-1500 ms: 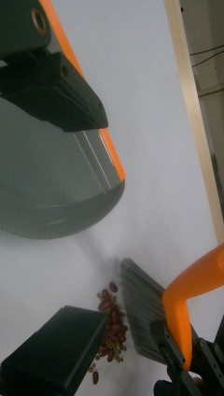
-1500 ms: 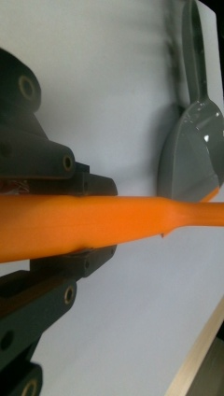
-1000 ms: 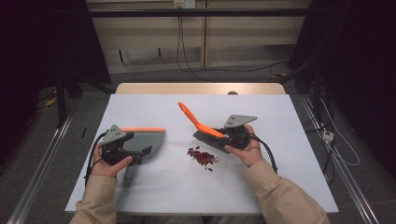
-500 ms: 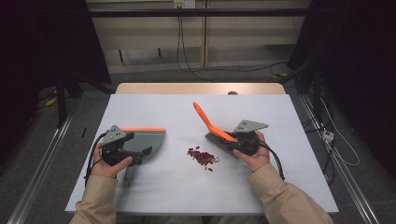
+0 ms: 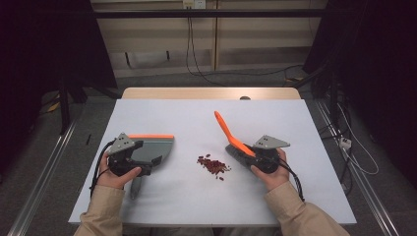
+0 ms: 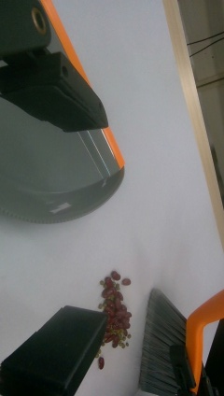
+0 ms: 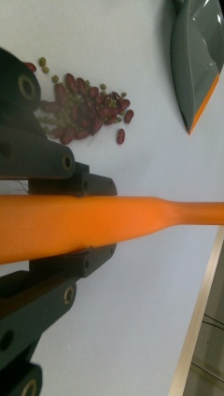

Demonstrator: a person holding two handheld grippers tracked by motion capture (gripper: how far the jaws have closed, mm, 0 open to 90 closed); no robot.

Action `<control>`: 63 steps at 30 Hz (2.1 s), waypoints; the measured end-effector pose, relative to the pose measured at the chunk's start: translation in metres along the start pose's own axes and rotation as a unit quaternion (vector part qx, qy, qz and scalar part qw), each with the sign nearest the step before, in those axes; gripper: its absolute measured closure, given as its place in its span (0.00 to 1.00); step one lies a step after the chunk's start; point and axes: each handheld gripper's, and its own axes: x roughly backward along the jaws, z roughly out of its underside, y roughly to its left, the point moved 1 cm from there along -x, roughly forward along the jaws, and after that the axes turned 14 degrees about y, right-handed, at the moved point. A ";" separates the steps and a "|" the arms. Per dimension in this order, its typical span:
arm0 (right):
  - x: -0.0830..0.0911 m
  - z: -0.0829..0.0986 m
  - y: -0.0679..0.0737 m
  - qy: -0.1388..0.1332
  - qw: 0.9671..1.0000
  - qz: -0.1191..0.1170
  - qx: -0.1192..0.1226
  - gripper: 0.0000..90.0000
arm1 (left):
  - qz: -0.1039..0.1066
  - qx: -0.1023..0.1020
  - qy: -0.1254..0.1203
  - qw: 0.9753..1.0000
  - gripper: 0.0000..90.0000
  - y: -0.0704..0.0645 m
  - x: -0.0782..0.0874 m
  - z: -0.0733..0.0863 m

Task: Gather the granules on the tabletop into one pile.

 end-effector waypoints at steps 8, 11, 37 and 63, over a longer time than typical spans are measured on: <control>0.003 -0.003 0.003 0.004 1.000 -0.002 -0.019 0.73 | 0.003 -0.001 0.000 1.000 0.08 -0.001 0.000 0.000; 0.007 -0.008 0.005 0.007 1.000 0.000 -0.020 0.71 | 0.003 -0.002 -0.002 1.000 0.08 -0.001 0.001 0.000; 0.003 -0.018 0.034 0.008 0.998 0.041 -0.048 0.80 | 0.006 -0.003 -0.006 1.000 0.08 -0.003 0.002 -0.002; -0.009 -0.034 0.050 -0.044 0.998 0.028 -0.041 0.80 | 0.004 -0.003 -0.006 1.000 0.08 -0.001 0.002 -0.001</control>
